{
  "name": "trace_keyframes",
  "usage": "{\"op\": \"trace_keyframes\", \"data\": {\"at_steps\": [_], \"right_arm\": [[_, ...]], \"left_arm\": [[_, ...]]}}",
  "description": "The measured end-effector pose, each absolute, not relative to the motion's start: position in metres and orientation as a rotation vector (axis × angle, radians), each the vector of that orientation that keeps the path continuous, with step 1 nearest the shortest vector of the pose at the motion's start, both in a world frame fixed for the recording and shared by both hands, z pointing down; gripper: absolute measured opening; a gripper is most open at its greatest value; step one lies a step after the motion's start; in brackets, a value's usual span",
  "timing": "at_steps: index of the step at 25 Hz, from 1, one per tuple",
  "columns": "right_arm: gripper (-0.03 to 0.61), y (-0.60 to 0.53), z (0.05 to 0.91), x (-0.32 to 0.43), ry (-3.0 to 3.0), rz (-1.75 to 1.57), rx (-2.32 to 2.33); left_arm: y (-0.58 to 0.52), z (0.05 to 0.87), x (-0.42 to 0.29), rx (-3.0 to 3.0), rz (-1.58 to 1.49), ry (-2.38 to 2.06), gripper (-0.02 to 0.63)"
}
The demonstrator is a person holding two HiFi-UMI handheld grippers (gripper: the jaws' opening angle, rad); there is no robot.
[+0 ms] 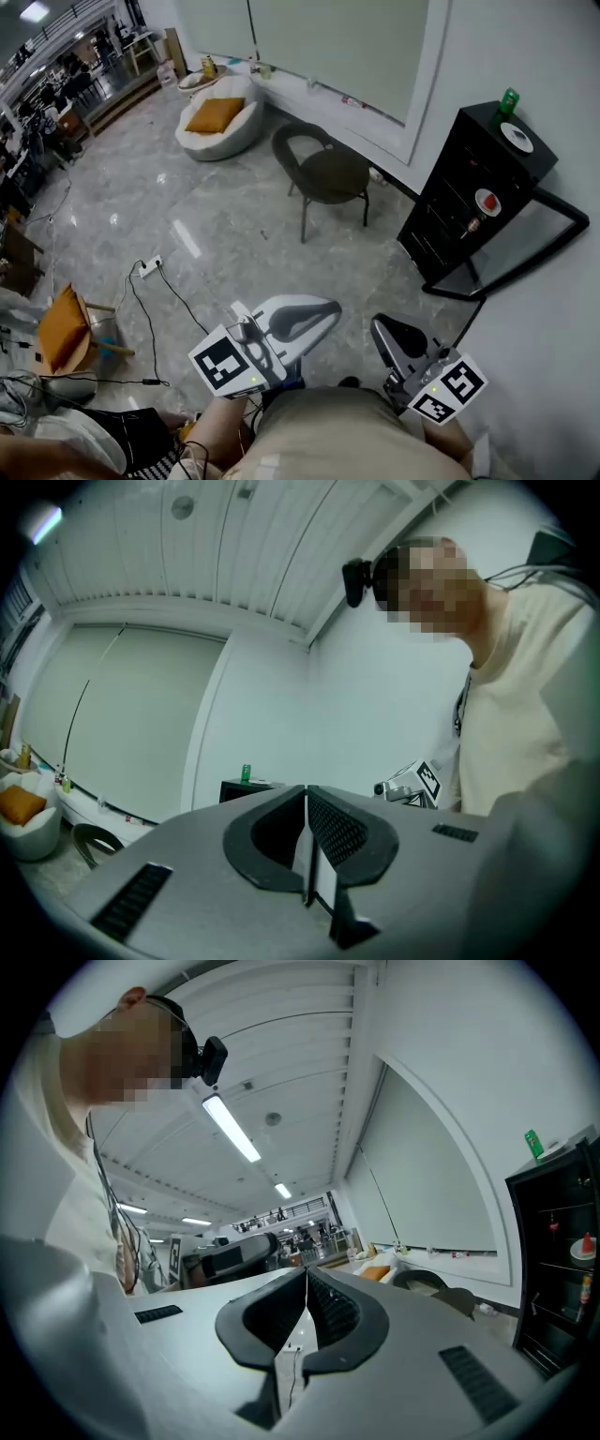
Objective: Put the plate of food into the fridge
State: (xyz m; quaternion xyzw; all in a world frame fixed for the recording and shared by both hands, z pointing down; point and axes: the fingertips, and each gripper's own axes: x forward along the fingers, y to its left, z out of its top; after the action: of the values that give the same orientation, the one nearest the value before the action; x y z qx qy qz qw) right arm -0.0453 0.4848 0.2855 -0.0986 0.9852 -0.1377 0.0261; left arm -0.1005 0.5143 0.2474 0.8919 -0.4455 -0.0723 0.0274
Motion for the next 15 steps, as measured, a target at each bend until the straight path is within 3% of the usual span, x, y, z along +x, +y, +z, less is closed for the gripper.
{"op": "trace_keyframes", "data": {"at_steps": [15], "right_arm": [[0.021,0.447,0.293,0.027,3.132,-0.400,-0.387]], "left_arm": [[0.459,0.246,-0.054,2.765,-0.091,-1.427,0.018]]}}
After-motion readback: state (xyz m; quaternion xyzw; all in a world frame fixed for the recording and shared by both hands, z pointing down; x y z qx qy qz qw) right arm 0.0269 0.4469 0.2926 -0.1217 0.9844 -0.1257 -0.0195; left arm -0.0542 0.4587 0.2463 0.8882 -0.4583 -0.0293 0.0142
